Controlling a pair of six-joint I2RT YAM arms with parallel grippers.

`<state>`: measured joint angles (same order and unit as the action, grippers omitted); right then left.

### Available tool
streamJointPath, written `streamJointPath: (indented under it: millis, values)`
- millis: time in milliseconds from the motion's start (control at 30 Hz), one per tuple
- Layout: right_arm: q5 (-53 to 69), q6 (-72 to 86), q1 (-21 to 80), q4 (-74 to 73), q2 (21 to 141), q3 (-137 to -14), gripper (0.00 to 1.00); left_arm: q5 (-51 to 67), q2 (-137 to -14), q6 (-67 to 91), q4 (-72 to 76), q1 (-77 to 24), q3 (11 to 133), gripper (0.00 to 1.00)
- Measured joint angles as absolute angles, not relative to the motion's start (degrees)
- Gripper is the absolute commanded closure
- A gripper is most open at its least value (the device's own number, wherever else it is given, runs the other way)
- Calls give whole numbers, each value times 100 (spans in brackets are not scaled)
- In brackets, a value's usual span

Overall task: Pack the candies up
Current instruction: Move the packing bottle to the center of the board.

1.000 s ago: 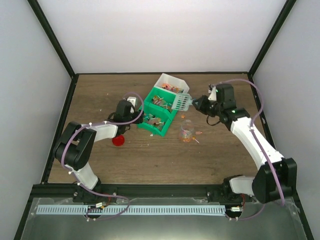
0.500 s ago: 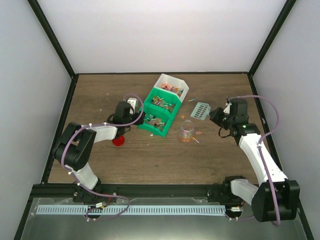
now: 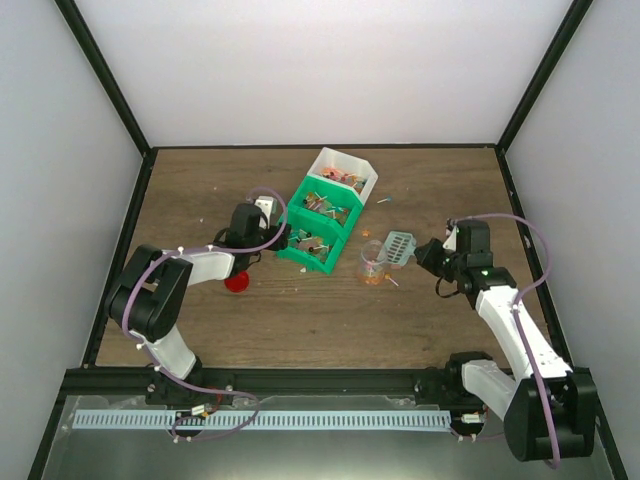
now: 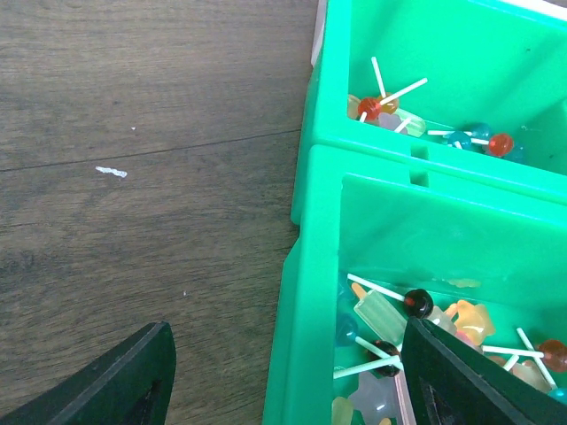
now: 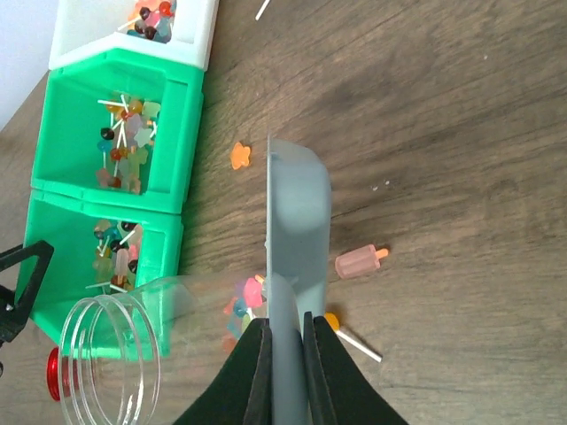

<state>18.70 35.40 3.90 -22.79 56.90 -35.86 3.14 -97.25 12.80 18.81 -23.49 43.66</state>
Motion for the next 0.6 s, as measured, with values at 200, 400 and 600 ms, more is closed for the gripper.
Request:
streamJointPath:
  millis: [200, 400, 600]
  values:
    - [1953, 3592, 709, -2261, 5446, -3435, 99, 318, -9725, 1280, 1879, -2351, 4366, 28]
    - [1953, 3741, 1122, -2228, 5288, -3400, 99, 331, -9725, 1280, 1876, -2349, 4366, 28]
    - [1953, 3898, 1321, -2171, 5083, -3114, 99, 333, -9727, 1280, 1876, -2349, 4368, 28]
